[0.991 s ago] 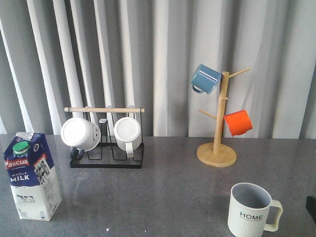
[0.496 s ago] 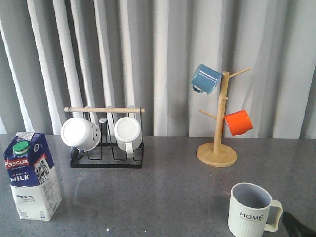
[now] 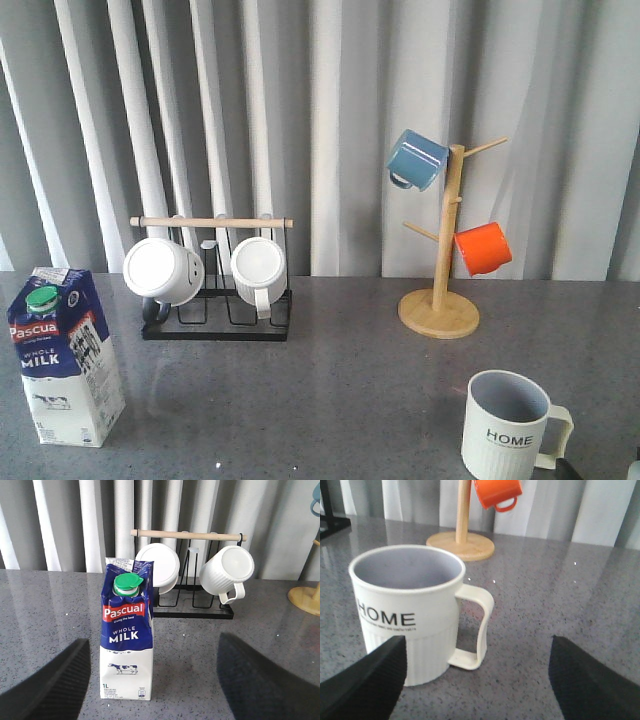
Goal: Place milk next to cup
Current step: 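Grasp the white HOME mug with the right gripper and slide it toward the table center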
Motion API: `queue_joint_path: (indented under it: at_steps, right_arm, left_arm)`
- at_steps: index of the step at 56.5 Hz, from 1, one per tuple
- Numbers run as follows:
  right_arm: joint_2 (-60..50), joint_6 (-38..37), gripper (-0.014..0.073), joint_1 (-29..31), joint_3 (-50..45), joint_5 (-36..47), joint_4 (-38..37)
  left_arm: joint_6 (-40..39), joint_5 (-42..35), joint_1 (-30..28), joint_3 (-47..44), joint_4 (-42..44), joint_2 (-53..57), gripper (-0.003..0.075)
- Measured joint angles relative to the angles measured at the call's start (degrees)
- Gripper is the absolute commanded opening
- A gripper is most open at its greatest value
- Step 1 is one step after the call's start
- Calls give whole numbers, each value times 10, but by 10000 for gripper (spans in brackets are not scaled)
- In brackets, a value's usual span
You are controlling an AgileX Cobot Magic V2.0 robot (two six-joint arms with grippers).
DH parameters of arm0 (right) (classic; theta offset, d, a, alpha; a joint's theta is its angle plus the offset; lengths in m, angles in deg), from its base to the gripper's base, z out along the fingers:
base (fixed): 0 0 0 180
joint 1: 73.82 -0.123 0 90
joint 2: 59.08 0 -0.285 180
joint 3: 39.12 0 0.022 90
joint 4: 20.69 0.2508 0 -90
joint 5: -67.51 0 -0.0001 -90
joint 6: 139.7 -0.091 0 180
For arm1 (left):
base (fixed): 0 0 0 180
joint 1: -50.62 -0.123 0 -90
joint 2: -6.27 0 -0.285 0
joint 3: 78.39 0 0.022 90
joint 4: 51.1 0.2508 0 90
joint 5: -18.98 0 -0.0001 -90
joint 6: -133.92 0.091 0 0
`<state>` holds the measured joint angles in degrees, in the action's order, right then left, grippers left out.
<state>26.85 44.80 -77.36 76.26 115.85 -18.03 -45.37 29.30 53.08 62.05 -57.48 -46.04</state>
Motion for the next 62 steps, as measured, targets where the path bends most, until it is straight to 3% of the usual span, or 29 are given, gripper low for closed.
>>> queue_joint_path:
  at_steps: [12, 49, 58, 62]
  right_arm:
    - [47, 11, 561, 0, 2, 31, 73]
    - [142, 20, 556, 0, 77, 50, 79]
    - [172, 22, 468, 0, 106, 50, 79]
    - [185, 23, 365, 0, 119, 49, 79]
  left_arm:
    - [0, 0, 0, 0, 0, 0, 499]
    - [0, 0, 0, 0, 0, 0, 499]
    - [0, 0, 0, 0, 0, 0, 499]
    - [0, 0, 0, 0, 0, 0, 499]
